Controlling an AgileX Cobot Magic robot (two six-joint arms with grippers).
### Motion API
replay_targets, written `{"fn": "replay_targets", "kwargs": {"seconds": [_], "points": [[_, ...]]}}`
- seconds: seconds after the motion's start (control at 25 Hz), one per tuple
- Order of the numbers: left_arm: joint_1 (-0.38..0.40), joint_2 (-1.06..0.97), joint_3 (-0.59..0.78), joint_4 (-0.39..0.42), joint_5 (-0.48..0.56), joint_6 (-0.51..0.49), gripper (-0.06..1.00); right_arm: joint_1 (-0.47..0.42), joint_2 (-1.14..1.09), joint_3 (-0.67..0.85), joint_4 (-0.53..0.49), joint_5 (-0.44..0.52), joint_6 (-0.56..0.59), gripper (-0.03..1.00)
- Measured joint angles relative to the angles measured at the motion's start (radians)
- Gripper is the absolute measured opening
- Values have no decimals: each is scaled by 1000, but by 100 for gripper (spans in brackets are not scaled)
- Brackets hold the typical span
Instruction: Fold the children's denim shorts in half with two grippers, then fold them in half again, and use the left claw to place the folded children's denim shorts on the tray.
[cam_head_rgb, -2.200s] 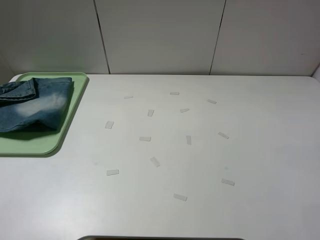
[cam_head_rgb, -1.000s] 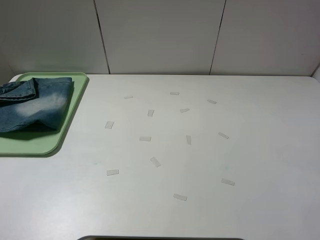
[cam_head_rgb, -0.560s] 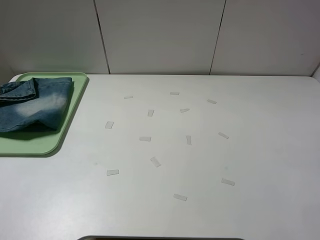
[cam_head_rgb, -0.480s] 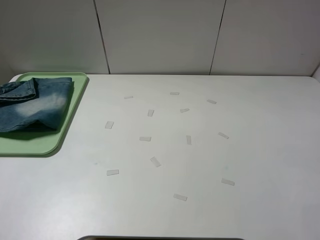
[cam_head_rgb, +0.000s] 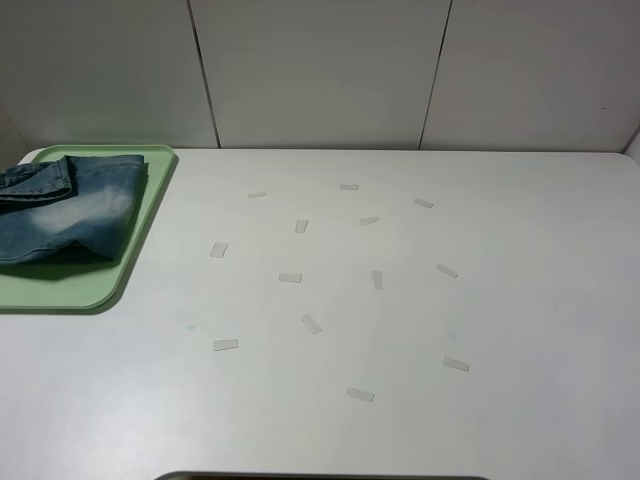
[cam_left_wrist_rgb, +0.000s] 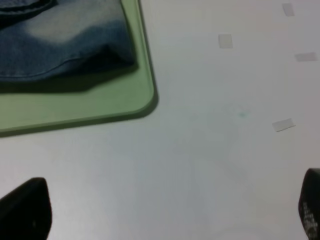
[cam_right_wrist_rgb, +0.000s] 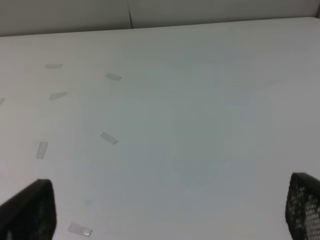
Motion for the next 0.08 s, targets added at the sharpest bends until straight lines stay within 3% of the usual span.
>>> {"fn": "replay_targets", "kwargs": {"seconds": [0.08], "points": [[0, 0, 0, -1, 0, 0, 99, 0, 0, 0, 0, 0, 0, 69]]}}
